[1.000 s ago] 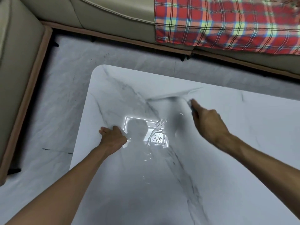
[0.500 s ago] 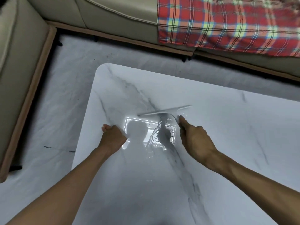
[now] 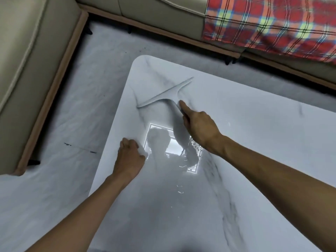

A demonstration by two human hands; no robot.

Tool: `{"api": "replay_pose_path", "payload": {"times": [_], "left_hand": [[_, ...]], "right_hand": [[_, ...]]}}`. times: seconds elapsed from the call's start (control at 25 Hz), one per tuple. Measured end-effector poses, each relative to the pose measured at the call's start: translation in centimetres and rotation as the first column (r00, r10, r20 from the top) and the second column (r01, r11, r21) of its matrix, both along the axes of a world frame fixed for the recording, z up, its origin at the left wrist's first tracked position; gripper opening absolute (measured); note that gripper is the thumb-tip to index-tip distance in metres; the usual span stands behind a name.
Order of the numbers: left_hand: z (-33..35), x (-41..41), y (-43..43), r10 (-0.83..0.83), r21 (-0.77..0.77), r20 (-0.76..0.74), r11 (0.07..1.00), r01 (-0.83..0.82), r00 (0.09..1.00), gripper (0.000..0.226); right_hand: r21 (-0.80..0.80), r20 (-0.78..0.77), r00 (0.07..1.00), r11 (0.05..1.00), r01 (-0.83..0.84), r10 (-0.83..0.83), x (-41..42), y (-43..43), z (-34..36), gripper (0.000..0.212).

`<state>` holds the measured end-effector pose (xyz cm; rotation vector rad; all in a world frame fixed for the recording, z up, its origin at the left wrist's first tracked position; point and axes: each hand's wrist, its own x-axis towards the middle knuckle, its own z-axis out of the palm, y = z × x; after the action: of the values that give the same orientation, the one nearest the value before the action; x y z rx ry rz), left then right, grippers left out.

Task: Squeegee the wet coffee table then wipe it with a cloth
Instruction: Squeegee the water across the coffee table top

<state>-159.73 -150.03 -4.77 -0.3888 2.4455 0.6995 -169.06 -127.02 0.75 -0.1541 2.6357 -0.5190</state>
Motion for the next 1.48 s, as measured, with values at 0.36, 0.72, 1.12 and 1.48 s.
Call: {"api": "replay_pose_path", "payload": {"times": [0.36, 0.72, 1.12, 1.48], "left_hand": [[-0.5, 1.1, 2.2, -0.139, 0.023, 0.185, 0.990, 0.137, 0.973, 0.023], [0.2, 0.6, 2.0, 0.010, 0.049, 0.197, 0.999, -0.020, 0.980, 0.020], [0.5, 4.3, 3.7, -0.083, -0.012, 0.129, 0.996, 0.085, 0.988, 0.024], [3.1, 6.9, 3.6, 0.282, -0.040, 0.062, 0.959, -0.280, 0.957, 0.023]], "right_hand": [[0.340, 0.114, 0.986, 0.927, -0.155, 0.123, 11.3, 16.3, 5.5, 0.047], [0.116, 0.031, 0.965, 0.958, -0.264, 0.262, 5.7, 4.9, 1.8, 0.042], [0.335, 0.003, 0.996, 0.939, -0.084, 0.089, 11.7, 19.6, 3.6, 0.041], [0.105, -0.011, 0.914, 0.910, -0.402, 0.405, 10.9, 9.5, 4.2, 0.042]]}}
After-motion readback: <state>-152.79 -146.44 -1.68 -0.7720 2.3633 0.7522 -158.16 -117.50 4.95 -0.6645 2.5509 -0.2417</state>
